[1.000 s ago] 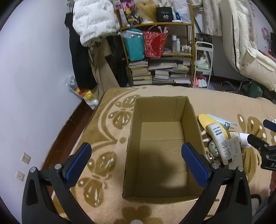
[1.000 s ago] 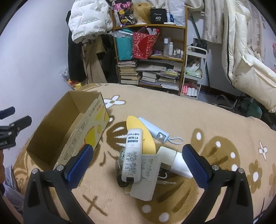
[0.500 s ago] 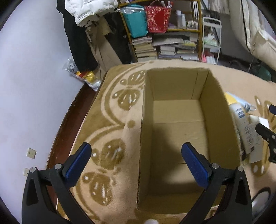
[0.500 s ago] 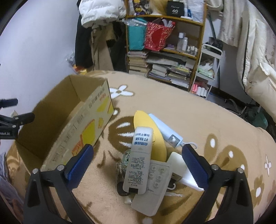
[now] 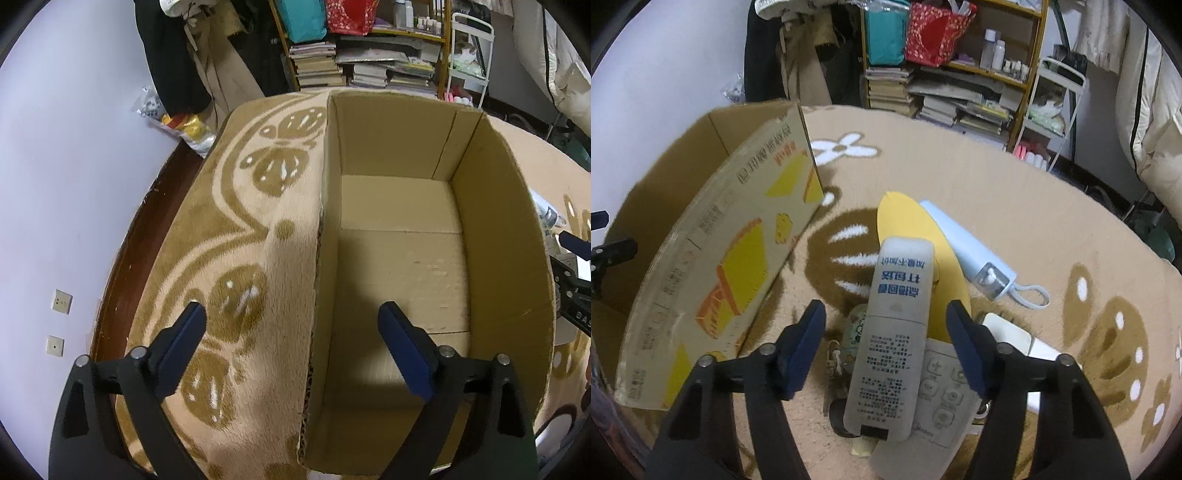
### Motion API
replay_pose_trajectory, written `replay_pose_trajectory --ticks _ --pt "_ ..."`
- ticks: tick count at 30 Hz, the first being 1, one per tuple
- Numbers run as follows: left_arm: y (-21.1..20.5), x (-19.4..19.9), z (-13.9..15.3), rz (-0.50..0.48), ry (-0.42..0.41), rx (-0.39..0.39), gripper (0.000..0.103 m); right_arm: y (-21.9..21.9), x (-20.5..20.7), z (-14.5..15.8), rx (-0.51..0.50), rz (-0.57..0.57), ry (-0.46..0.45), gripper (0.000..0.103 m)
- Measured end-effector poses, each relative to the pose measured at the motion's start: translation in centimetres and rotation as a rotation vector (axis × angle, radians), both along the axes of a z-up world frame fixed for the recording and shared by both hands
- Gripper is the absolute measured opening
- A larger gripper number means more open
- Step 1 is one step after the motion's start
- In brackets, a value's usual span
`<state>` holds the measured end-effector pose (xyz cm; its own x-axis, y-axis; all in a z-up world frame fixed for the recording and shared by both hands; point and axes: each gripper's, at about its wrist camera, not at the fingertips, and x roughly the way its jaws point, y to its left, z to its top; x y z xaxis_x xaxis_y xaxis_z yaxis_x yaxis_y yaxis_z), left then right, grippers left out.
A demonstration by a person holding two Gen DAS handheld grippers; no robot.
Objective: Organize rigid objects
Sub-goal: 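Move the left tool over the box while the right tool reaches the items, then grasp the white TV remote with the right tool and drop it into the box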
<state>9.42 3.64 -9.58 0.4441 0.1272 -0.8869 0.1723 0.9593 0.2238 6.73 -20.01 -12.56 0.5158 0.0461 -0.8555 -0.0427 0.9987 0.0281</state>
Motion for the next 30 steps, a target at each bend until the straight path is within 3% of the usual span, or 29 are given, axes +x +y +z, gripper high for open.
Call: replay_pose_trajectory --ticks 3,5,6,9,13,16,23,30 --pt "-0.1 0.0 -0.6 0.0 0.027 0.006 0.08 0.0 0.5 -1.0 -0.005 0.002 0.025 0.059" --pt "-0.1 0.0 -1.0 -0.004 0.051 -0.005 0.059 0.0 0.8 -1.7 0.002 0.0 0.043 0.055" --pt "-0.1 0.0 -1.4 -0.001 0.068 -0.019 0.041 0.0 0.9 -1.9 -0.003 -0.004 0.048 0.055" --pt "-0.2 0.0 -2.6 0.003 0.128 -0.05 0.031 -0.1 1.1 -2.5 0.004 -0.012 0.057 0.055" --pt "-0.8 -0.2 -2.9 -0.008 0.135 -0.033 0.019 -0.4 1.1 -2.7 0.022 -0.035 0.043 0.052" --pt "-1.2 -0.4 -2.8 -0.012 0.116 -0.017 0.013 -0.2 1.2 -2.5 -0.005 -0.037 0.023 0.044" --pt "-0.9 -0.3 -2.4 -0.007 0.116 -0.028 0.012 0.7 0.4 -1.9 -0.037 -0.041 0.002 0.043" --pt "-0.9 -0.4 -2.6 -0.007 0.114 -0.027 0.012 1.5 -0.4 2.8 0.021 -0.045 -0.108 0.043"
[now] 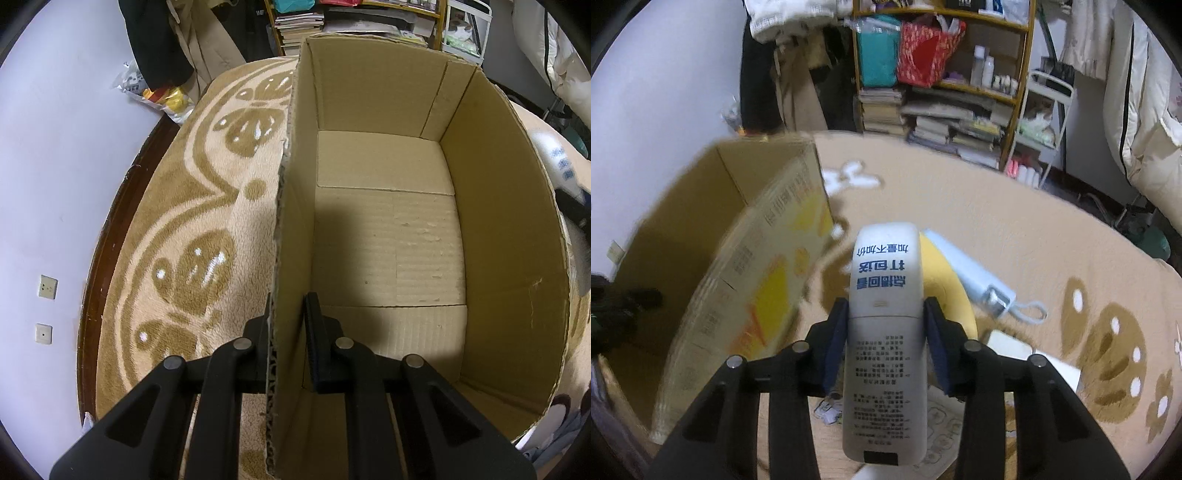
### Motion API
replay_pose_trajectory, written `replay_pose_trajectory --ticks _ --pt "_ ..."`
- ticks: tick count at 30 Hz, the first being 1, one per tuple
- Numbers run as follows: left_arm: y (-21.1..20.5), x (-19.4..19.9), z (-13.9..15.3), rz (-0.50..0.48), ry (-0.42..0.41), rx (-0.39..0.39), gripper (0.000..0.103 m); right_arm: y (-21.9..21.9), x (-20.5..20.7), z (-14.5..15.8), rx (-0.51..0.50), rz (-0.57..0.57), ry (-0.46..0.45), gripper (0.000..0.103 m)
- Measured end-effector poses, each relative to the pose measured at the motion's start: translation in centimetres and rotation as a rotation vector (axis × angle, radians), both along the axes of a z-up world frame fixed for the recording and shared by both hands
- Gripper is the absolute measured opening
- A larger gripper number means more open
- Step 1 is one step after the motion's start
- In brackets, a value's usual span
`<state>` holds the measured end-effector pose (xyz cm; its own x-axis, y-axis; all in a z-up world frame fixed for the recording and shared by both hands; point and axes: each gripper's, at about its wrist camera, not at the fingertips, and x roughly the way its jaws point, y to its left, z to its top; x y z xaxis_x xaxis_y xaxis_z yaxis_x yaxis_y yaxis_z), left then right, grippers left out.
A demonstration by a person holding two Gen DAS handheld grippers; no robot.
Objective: Organize rigid objects
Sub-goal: 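Grasp the white TV remote with the right tool and drop it into the box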
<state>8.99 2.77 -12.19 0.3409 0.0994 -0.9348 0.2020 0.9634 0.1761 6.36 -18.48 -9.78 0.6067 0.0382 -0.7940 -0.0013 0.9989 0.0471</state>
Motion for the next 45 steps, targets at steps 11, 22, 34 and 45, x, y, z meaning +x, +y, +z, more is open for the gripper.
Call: replay_pose_trajectory --ticks 11,22,34,45 --pt "0.4 0.2 -0.1 0.008 0.006 -0.007 0.012 4.2 1.1 6.1 0.093 0.059 -0.116 0.043" --pt "0.7 0.3 -0.1 0.018 0.004 -0.019 0.013 9.0 2.6 5.6 0.16 0.126 -0.086 0.043" --pt "0.9 0.4 -0.1 0.03 0.012 -0.023 0.013 9.8 2.3 2.4 0.223 0.129 -0.01 0.043" --pt "0.6 0.1 0.4 0.026 0.015 -0.002 0.014 7.8 1.1 5.3 0.192 0.118 -0.063 0.048"
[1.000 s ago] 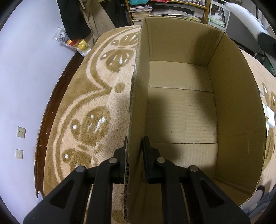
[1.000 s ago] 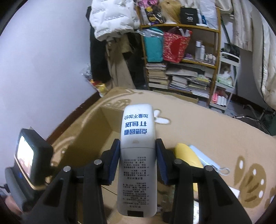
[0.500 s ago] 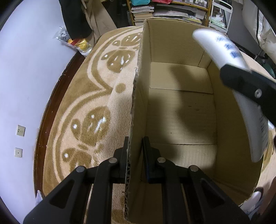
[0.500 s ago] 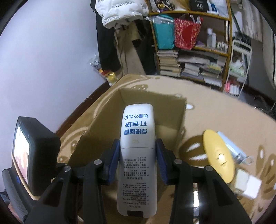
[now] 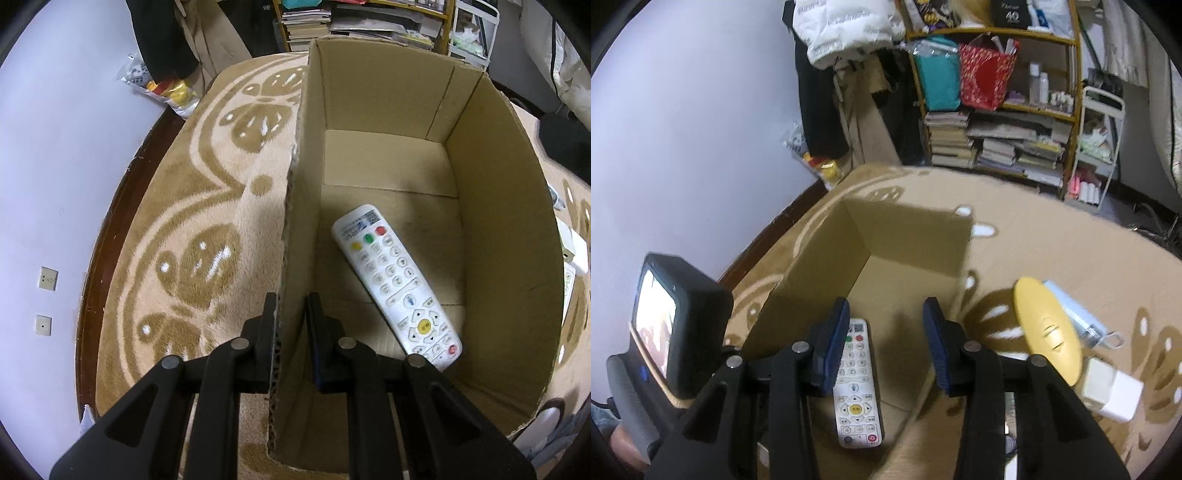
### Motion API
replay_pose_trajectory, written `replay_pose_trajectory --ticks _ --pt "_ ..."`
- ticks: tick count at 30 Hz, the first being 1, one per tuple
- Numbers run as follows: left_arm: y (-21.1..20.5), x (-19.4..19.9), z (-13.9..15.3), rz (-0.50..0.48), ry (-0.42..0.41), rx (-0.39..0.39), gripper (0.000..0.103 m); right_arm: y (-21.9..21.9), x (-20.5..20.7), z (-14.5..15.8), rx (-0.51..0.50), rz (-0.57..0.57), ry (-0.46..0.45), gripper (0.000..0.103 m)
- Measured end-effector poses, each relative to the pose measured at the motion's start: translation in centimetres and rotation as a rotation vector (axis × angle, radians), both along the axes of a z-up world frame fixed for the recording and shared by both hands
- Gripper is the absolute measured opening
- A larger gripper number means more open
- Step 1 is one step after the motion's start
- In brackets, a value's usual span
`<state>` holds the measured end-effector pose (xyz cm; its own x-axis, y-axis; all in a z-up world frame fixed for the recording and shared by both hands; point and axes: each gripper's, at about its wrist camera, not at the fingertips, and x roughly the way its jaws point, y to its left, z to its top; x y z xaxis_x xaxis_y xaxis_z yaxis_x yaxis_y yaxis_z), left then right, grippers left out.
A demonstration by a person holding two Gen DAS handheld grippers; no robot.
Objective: Organize rigid objects
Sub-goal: 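Grasp the white TV remote with the right tool and drop it into the box, then reach the right tool back to the green keychain pouch and grasp it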
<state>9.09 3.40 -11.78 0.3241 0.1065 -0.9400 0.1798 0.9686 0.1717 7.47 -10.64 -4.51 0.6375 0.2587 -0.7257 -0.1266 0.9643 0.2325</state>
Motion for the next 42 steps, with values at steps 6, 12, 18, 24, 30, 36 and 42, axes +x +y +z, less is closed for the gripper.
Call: replay_pose_trajectory --ticks 6,12,18,24,30,36,42 --pt "-0.1 0.0 -0.1 0.003 0.003 0.002 0.014 -2.4 0.0 1.1 -0.08 -0.056 -0.021 0.082" --pt "-0.1 0.1 -0.1 0.005 0.003 0.002 0.015 -5.2 0.0 -0.6 -0.105 -0.116 0.018 0.103" --pt "0.0 0.2 -0.1 0.009 0.006 -0.003 0.015 -8.2 -0.7 -4.0 -0.055 -0.212 0.082 0.103" --pt "0.0 0.2 -0.1 0.007 0.006 0.003 0.015 -9.5 -0.6 -6.7 -0.04 -0.236 0.123 0.103" --pt "0.1 0.3 -0.2 0.012 0.008 -0.006 0.015 -10.4 0.3 -9.3 -0.022 -0.25 0.214 0.085" --pt "0.0 0.2 -0.3 0.007 0.001 0.001 0.015 -11.0 1.2 -10.9 -0.037 -0.241 0.292 0.061" --pt "0.1 0.2 -0.2 0.009 0.002 -0.005 0.015 -10.4 1.3 -12.0 -0.075 -0.226 0.35 0.059"
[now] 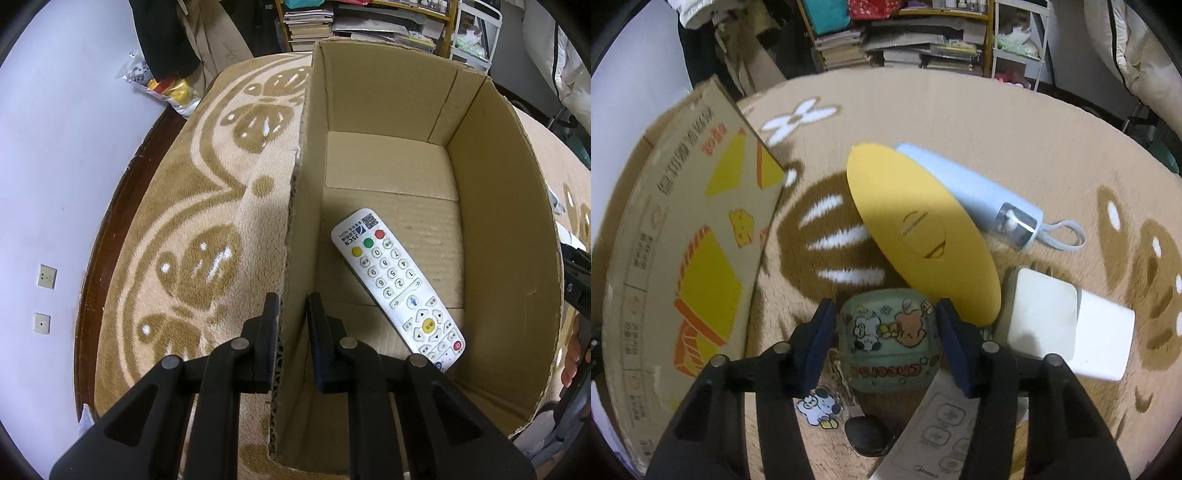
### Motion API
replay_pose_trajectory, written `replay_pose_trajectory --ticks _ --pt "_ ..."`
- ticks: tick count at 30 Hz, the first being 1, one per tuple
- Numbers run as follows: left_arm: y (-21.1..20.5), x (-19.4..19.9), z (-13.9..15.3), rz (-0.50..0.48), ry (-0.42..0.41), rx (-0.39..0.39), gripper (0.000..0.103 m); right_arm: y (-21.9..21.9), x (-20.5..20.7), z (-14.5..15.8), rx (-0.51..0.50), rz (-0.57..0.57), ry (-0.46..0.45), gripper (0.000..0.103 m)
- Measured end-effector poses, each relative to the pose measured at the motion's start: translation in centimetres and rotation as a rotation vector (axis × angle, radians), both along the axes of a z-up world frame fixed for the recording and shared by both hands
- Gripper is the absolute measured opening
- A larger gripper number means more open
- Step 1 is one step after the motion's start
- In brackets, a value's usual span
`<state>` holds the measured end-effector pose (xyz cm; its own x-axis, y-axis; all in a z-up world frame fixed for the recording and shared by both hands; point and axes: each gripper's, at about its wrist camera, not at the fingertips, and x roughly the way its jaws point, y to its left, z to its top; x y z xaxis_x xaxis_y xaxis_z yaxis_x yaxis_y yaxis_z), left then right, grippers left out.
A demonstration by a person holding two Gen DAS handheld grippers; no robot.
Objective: Organize rigid objects
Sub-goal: 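Reach the right tool back to the green keychain pouch and grasp it, then carry the green pouch with the right tool and release it into the box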
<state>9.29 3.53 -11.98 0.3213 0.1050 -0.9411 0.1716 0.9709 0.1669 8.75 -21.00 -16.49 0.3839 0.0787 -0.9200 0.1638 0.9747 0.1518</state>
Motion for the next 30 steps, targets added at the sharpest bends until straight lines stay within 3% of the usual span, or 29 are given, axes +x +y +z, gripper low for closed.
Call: replay_pose_trajectory --ticks 6,11,22,30 --pt "-0.2 -0.1 0.2 -0.003 -0.01 0.01 0.015 1.0 -0.3 0.1 -0.079 0.025 -0.01 0.056" --pt "-0.2 -0.1 0.3 0.0 -0.009 0.005 0.015 1.2 -0.7 1.8 -0.101 0.001 -0.086 0.056" --pt "-0.4 -0.1 0.3 -0.003 -0.011 0.013 0.015 3.1 -1.4 10.2 -0.035 0.028 -0.338 0.056" --pt "-0.6 -0.2 0.4 -0.002 -0.014 0.019 0.015 5.9 -1.3 15.9 0.012 0.103 -0.462 0.056"
